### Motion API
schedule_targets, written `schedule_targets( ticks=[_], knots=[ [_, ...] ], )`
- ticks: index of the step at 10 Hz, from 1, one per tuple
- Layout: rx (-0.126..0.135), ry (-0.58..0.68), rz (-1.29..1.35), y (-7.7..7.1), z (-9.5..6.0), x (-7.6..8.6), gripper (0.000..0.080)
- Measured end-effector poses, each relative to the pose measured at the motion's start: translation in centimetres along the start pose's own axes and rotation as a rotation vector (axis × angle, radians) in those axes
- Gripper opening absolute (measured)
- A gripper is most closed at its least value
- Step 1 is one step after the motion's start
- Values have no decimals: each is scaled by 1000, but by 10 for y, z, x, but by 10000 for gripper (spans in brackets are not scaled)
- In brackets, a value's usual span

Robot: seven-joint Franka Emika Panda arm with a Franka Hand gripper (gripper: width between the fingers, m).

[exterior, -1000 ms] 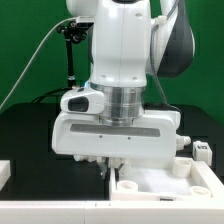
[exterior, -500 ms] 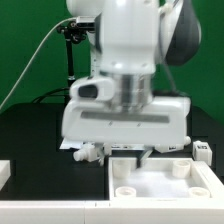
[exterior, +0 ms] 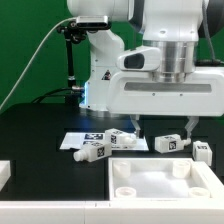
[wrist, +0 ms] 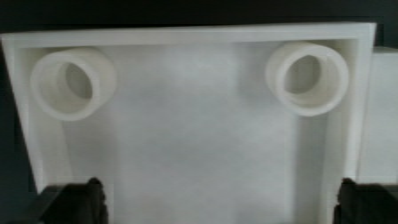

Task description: Assemble one leg

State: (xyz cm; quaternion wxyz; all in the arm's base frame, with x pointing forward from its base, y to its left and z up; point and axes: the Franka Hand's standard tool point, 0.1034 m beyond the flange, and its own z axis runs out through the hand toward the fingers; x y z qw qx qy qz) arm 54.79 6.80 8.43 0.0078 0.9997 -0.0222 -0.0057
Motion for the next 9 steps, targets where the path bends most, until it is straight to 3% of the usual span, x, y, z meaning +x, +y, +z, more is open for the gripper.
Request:
schedule_targets(
  ticks=[2,4,6,9],
  knots=[
    [0,-16,24,-5,0,-3,648],
    [-6,-119,4,-36,8,-35,648],
    [-22,-202,39,-71,7,-49,648],
    [-56,-391,43,-63,8,-51,648]
  ],
)
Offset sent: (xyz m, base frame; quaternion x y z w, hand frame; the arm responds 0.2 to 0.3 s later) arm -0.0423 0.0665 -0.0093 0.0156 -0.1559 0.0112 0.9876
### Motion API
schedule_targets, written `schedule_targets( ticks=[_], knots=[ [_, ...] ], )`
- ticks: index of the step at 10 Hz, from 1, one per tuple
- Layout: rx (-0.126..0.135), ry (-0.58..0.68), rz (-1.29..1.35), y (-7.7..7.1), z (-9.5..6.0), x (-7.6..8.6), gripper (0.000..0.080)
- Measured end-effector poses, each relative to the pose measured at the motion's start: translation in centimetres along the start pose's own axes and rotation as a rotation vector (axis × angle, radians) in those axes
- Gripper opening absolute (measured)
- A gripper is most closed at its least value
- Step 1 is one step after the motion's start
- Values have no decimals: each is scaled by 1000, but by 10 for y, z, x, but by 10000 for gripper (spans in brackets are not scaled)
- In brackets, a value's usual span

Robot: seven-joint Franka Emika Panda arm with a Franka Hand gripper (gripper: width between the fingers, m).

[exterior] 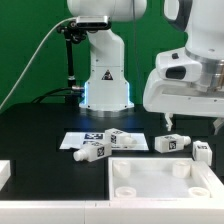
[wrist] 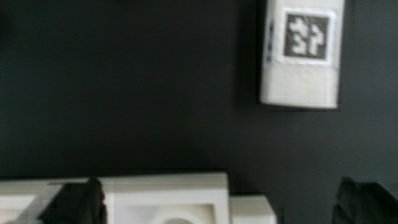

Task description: Assemble one leg

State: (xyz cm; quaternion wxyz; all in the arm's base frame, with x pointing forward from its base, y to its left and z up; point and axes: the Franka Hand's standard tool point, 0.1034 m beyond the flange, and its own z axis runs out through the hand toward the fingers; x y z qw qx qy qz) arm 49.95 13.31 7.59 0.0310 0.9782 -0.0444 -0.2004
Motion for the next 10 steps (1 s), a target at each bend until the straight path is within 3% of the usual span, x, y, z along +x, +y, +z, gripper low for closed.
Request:
schedule_targets(
  ticks=[2,4,5,6,9,10],
  knots=[
    [-28,-105,5,-2,9,-4,648],
    [-52,-199,60,-33,26,-9,648],
    [-20,-234,112,-44,34,-4,648],
    [-9,-305,133,-44,33,-8,648],
    [-19,-374,143,-35,39,-1,648],
    [-1,-380,154,-36,41,-1,648]
  ],
)
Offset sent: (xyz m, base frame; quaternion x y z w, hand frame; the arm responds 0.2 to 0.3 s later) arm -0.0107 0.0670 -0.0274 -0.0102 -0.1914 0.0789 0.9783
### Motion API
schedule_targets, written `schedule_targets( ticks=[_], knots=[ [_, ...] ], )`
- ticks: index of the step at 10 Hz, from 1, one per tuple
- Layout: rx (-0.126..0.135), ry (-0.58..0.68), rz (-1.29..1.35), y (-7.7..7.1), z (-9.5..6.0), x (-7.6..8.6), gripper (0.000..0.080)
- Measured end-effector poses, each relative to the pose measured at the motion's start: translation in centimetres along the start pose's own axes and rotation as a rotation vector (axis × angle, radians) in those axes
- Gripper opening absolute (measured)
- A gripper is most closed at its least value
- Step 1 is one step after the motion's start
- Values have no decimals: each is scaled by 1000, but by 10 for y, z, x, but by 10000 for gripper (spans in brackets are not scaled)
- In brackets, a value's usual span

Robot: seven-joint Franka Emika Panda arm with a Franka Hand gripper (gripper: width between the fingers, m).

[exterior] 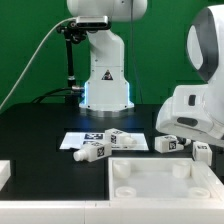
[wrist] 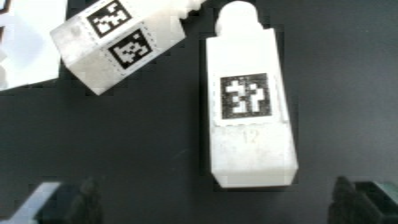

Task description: Assemble one leg

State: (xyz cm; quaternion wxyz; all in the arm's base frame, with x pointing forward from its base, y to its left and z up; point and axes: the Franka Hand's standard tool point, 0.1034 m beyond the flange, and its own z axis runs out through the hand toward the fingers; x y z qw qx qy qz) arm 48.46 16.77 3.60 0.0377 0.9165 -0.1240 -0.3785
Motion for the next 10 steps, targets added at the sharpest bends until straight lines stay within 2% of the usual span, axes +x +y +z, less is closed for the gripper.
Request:
schedule_targets(
  ticks=[1,2,3,6,7,8,10],
  knots=[
    [52,-38,22,-1,7,-1,648],
    [108,-66,43,-1,7,0,648],
    [117,-72,42,1,5,1,648],
    [118,-67,42,1,5,2,648],
    [132,-59,56,-2,9,3,648],
    [150,-61,70,-8,25,2,648],
    [152,-99,74,-11,43,-5,648]
  ],
)
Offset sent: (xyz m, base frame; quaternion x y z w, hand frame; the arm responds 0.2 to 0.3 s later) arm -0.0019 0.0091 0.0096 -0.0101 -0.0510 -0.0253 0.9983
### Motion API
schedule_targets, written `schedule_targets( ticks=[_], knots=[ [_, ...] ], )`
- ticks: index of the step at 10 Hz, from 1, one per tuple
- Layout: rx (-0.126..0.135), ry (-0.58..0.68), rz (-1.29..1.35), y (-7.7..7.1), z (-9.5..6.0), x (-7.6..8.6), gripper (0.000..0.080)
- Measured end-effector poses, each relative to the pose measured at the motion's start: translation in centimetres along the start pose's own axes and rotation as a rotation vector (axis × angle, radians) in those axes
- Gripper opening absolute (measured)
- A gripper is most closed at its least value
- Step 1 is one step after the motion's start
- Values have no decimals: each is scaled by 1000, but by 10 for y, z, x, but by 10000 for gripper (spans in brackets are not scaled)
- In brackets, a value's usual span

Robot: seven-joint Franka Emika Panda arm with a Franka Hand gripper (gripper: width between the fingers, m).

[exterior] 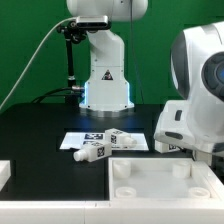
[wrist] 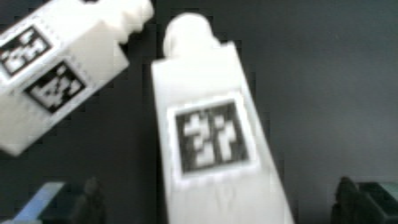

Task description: Assemble one leg

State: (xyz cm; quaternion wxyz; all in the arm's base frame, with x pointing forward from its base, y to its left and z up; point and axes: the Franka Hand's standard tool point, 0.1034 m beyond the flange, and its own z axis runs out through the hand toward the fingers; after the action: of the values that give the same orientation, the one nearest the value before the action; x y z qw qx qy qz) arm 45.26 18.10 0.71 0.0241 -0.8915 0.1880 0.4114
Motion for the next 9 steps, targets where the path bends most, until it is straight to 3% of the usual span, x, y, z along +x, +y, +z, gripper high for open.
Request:
schedule_targets(
  ticks=[2,3,4,5,6,7,8,9],
  knots=[
    [5,-19,9,3,4,2,648],
    [5,-19,10,3,4,2,525],
    [6,-19,10,3,4,2,525],
    [6,-19,11,3,4,2,340],
    [6,-19,11,3,4,2,284],
    [8,-15,10,3,3,3,284],
    [23,-13,1,2,-3,0,284],
    [93,-69,11,17,-38,-5,284]
  ],
)
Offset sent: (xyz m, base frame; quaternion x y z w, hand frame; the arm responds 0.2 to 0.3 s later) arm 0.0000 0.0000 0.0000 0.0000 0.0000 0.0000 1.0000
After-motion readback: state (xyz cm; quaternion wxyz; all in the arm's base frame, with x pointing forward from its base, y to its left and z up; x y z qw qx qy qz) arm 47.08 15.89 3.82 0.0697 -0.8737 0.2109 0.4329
